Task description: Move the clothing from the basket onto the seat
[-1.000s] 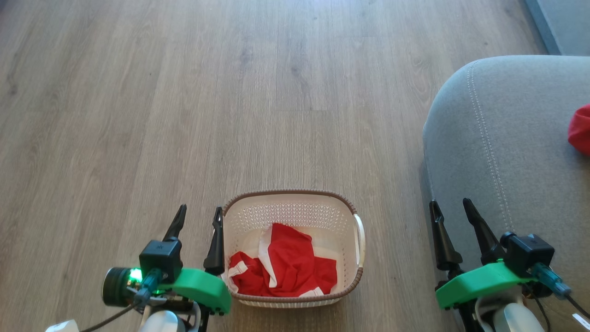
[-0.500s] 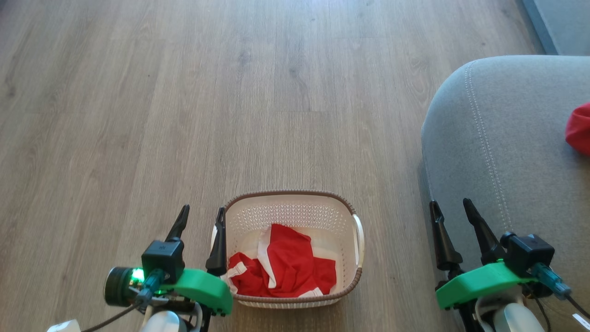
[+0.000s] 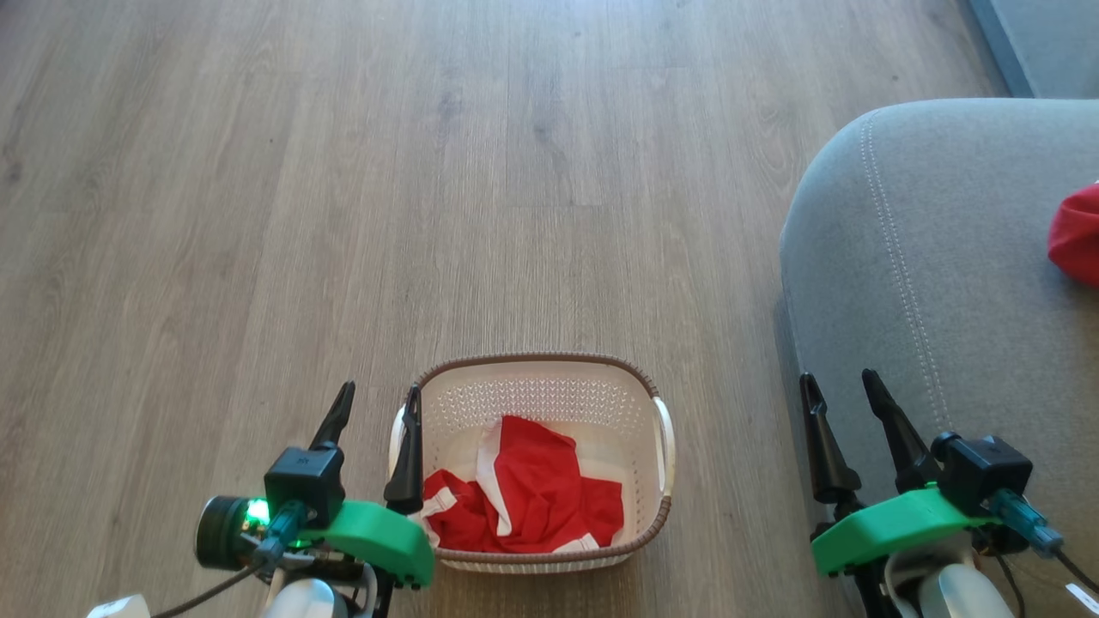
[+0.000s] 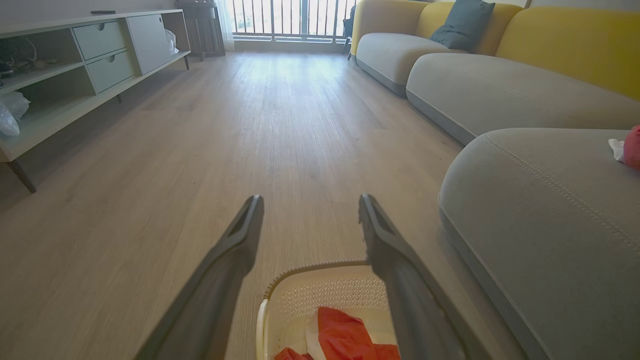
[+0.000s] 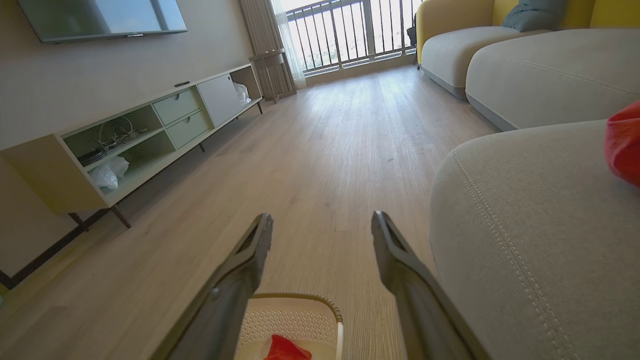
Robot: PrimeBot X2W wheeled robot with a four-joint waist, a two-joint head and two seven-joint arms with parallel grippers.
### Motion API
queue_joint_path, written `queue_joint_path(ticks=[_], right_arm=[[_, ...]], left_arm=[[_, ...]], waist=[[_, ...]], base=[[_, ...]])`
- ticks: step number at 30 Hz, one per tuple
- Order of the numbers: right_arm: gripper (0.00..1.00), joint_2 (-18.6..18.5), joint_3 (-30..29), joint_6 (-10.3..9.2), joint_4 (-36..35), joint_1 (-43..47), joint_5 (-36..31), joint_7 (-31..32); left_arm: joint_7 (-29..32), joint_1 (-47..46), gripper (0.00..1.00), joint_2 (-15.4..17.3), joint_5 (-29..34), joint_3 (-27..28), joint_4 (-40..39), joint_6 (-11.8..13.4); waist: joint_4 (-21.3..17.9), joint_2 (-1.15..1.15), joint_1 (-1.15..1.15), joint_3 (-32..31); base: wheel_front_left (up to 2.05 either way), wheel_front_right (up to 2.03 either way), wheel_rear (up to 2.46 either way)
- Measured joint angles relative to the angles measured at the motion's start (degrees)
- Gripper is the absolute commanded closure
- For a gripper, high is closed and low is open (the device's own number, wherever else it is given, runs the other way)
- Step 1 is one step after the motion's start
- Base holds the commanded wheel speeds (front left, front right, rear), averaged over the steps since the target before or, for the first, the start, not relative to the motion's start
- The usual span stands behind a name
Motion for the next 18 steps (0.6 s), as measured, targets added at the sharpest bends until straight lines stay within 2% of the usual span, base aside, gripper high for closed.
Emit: queue_joint_path(ticks=[18], right_arm=[[0.00,0.00,0.79,0.00,0.03,0.01,-0.02,0.00]], left_arm=[[0.00,0.01,0.00,0.00,0.07,-0.02,0.09,-0.46]], waist=[[-0.14,0.00,0.00,0.17]], base=[[0.00,0.00,0.00]])
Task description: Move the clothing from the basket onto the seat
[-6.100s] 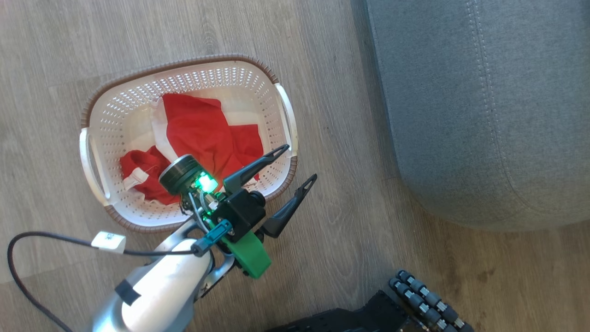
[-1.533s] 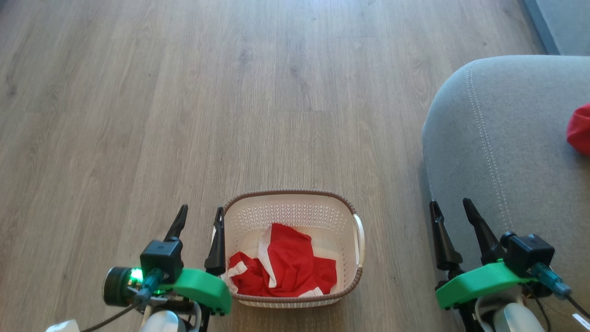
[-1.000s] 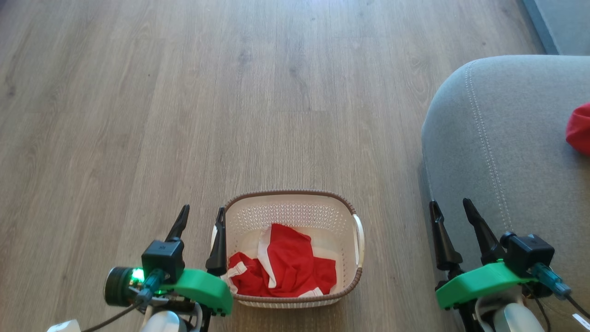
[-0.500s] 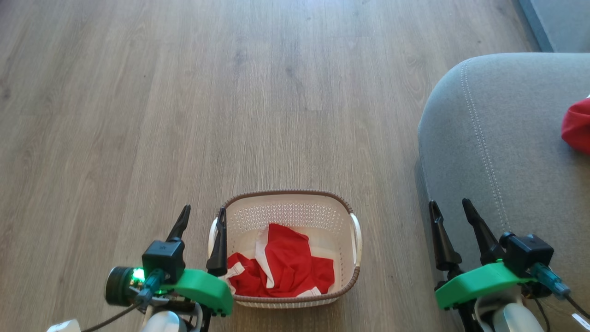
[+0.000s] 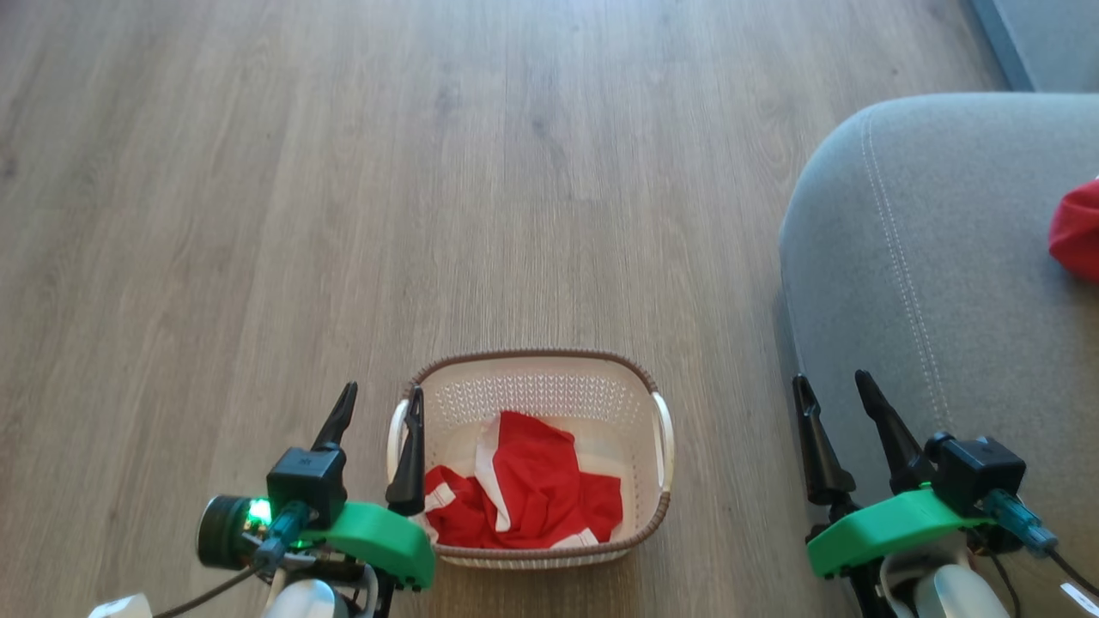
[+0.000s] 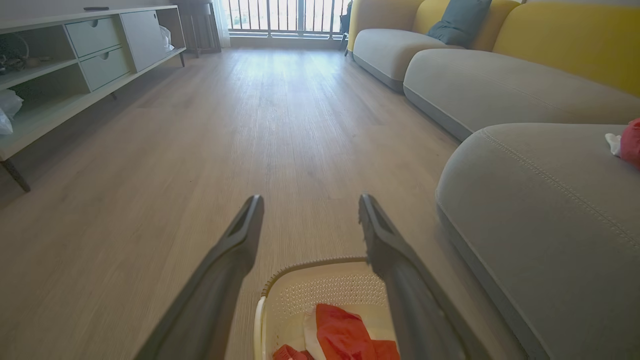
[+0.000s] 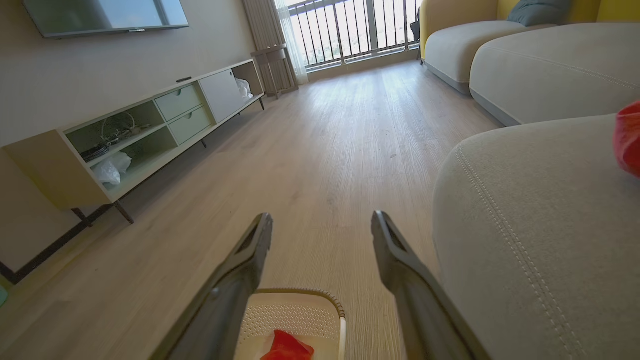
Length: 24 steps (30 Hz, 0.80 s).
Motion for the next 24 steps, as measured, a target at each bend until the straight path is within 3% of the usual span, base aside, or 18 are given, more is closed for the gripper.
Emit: queue_joint_path(ticks=[9,24], right_arm=[[0.00,0.12,-2.30,0.00,0.32,-1.88,-2.10,0.00],[0.00,0.15,-5.58,0.00,-4.81,-9.24,-4.34,0.00]], left_arm=[[0.01,-2.28,0.00,0.00,1.37,-0.37,5.33,-1.65],[0.01,-21.20,0.00,-0.27,5.84,-1.57,23.58,-4.57]], waist=[[-1.79,0.00,0.00,5.90],[-5.94,0.00,0.02,24.69]], base=[[0.00,0.00,0.00],[0.00,0.00,0.00]])
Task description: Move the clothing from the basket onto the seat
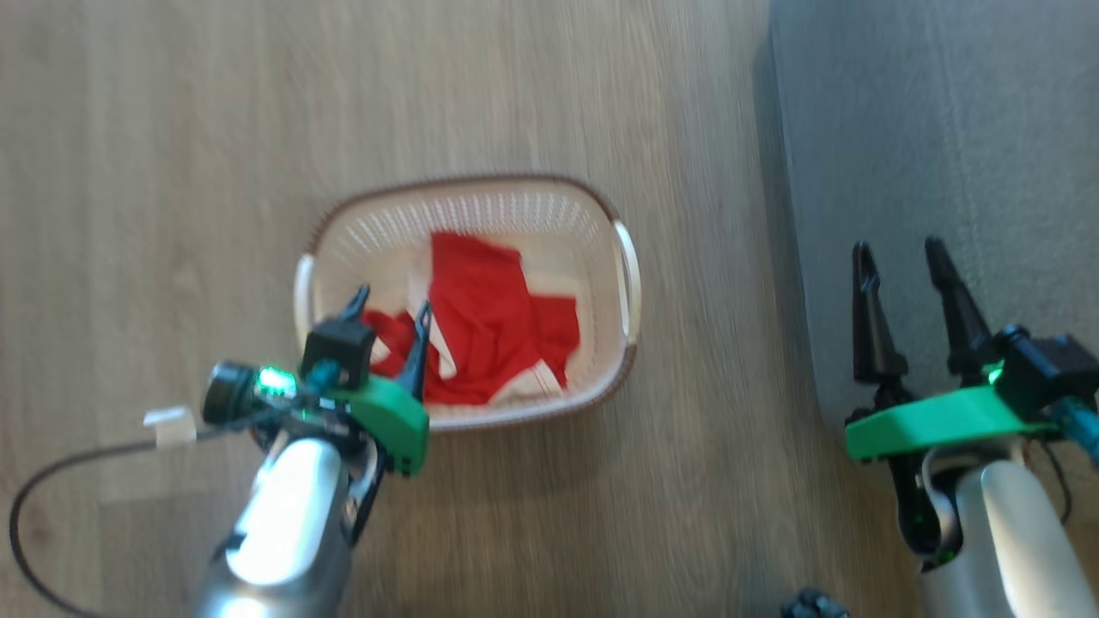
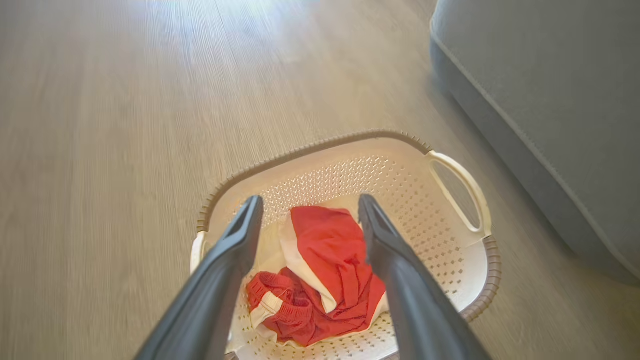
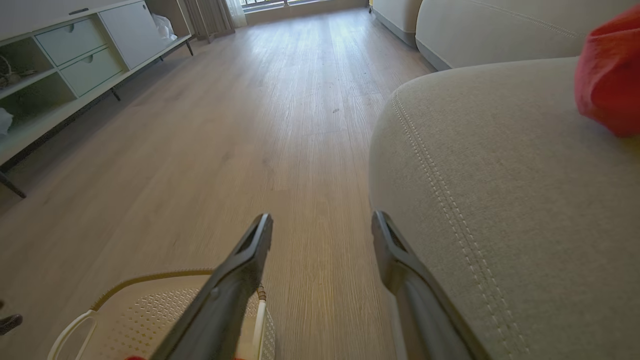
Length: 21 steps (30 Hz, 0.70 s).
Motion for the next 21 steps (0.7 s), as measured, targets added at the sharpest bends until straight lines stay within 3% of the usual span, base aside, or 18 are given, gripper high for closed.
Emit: queue_joint_path(ticks=[11,16,21], right_arm=[[0.00,0.01,1.57,0.00,-3.89,-3.50,2.55,-0.01],[0.00,0.02,3.52,0.00,-5.31,-5.34,4.45,-0.01],[0.00,0.07,5.42,0.00,-5.45,-6.52,7.20,-0.01]], left_arm=[[0.00,-15.22,0.00,0.20,1.80,0.02,11.50,-1.97],[-0.01,-23.00,0.00,1.08,3.04,0.38,23.06,-0.83],[0.00,-28.83,0.00,4.30,3.97,-0.02,31.00,-0.21]], waist=[[-4.43,0.00,0.00,14.06],[-6.84,0.00,0.00,19.32],[-10.20,0.00,-0.01,23.48]], base=[[0.00,0.00,0.00],[0.00,0.00,0.00],[0.00,0.00,0.00]])
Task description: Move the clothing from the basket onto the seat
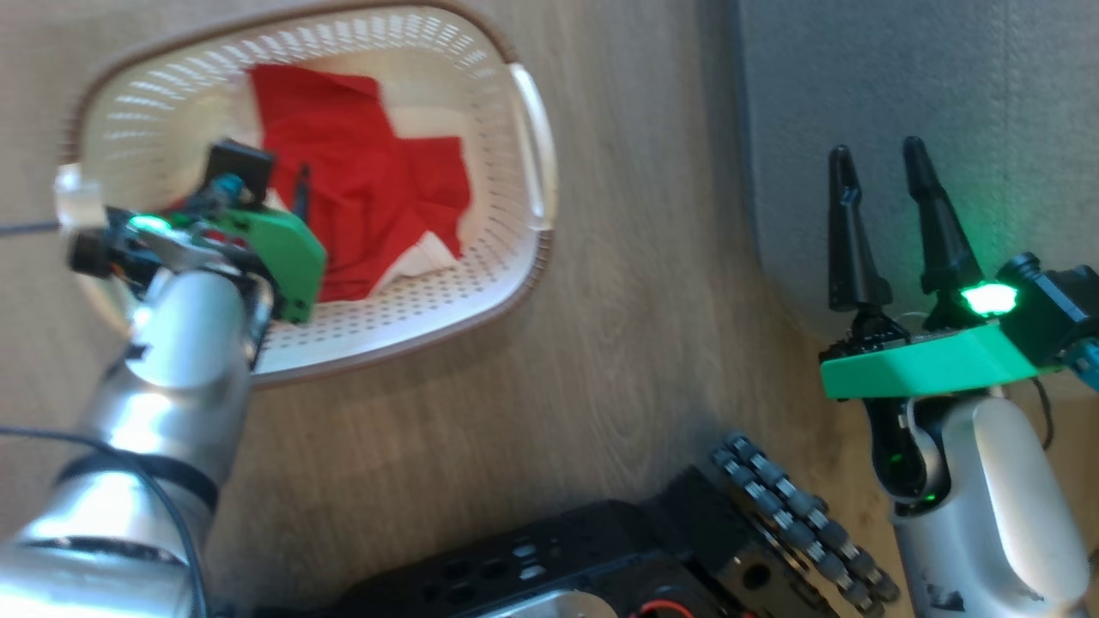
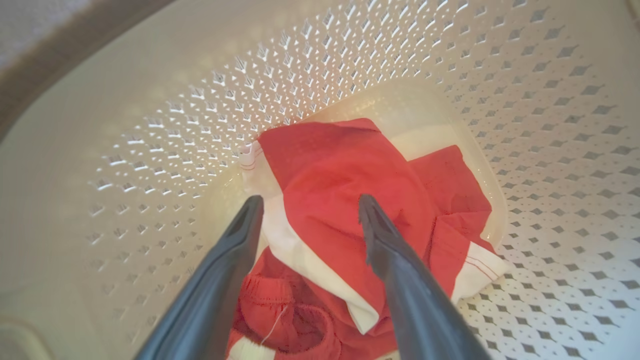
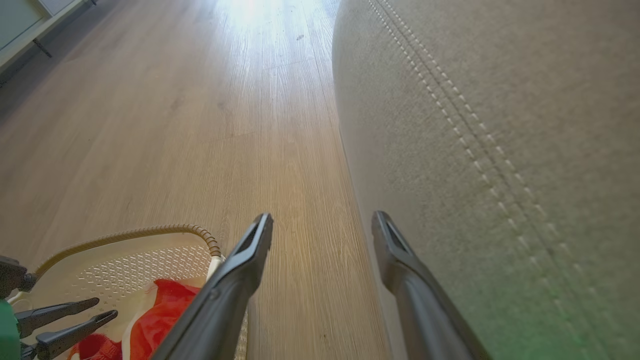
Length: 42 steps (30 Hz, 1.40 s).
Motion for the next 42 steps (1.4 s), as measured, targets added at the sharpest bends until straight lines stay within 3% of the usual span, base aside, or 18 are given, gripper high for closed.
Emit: queue_joint_path(ticks=[11,17,22,42], right_arm=[[0.00,0.70,2.74,0.02,-0.26,0.06,3.83,0.00],[0.00,0.70,2.68,0.02,-0.33,0.18,5.45,0.00],[0.00,0.70,3.07,0.01,-0.38,0.23,6.36,-0.16],[0.00,0.70,2.98,0.01,-2.03,3.16,7.24,-0.16]], left_arm=[[6.17,-5.15,0.00,2.14,2.37,-2.45,6.34,1.93],[14.17,-6.38,0.00,3.08,5.01,-5.71,7.22,4.46],[17.02,-8.40,0.00,3.57,6.34,-7.08,7.35,6.35],[28.35,-9.35,0.00,4.47,5.11,-9.34,7.51,3.47]], waist=[[-6.10,0.00,0.00,4.71],[-7.34,0.00,-0.01,5.33],[-7.82,0.00,-0.01,5.56],[-7.98,0.00,-0.01,6.95]], base=[[0.00,0.00,0.00],[0.00,0.00,0.00],[0.00,0.00,0.00],[0.00,0.00,0.00]])
